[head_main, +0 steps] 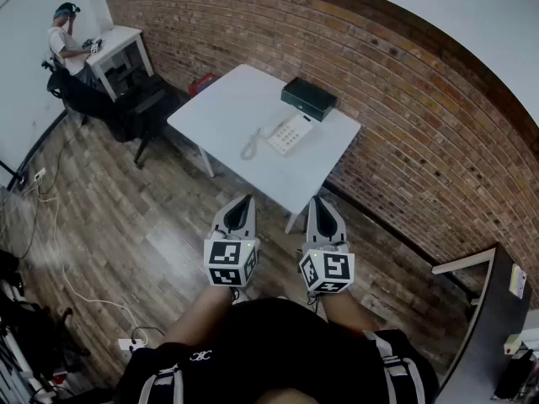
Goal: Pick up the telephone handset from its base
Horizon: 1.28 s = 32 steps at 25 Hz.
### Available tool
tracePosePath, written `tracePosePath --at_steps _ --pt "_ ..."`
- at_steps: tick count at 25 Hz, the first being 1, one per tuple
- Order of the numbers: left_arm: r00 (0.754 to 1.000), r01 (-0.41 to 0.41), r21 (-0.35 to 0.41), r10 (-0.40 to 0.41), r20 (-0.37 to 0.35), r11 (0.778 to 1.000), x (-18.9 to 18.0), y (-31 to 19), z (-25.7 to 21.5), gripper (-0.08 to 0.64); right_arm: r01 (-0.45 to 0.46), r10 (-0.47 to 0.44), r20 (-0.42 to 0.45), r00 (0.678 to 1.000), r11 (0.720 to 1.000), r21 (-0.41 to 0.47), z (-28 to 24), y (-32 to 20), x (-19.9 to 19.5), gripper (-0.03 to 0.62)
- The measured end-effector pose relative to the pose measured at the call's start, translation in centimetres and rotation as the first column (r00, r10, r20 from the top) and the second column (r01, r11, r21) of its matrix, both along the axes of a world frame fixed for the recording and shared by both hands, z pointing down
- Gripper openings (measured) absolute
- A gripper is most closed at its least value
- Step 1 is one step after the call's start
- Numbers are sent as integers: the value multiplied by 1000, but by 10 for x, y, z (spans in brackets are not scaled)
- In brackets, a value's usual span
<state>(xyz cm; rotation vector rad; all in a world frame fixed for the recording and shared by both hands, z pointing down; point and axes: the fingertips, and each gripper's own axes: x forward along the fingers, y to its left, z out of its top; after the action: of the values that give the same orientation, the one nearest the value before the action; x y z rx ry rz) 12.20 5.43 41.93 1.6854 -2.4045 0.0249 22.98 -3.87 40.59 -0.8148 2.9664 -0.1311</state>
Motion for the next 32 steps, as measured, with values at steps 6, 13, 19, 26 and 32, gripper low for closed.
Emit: tracePosePath --at_steps 6,13,19,26,32 --pt "1000 -4 -9 4 2 1000 -7 2 0 2 3 -3 0 1000 1000 -5 1 4 -5 -2" --pt "1000 0 -15 0 -10 1000 -23 14 2 2 1 -1 11 1000 1000 -21 1 13 -17 -2" --pt "1000 -15 -14 15 -16 1000 -34 26 3 2 1 -1 0 1000 1000 -19 4 31 -31 -2" --pt "1000 -23 -14 23 -15 1000 -58 49 7 2 -7 6 -19 1000 1000 -25 15 56 -54 -2" --pt "999 -33 -7 33 -10 999 -73 74 7 2 -25 25 -7 1000 1000 -11 9 74 -68 -2"
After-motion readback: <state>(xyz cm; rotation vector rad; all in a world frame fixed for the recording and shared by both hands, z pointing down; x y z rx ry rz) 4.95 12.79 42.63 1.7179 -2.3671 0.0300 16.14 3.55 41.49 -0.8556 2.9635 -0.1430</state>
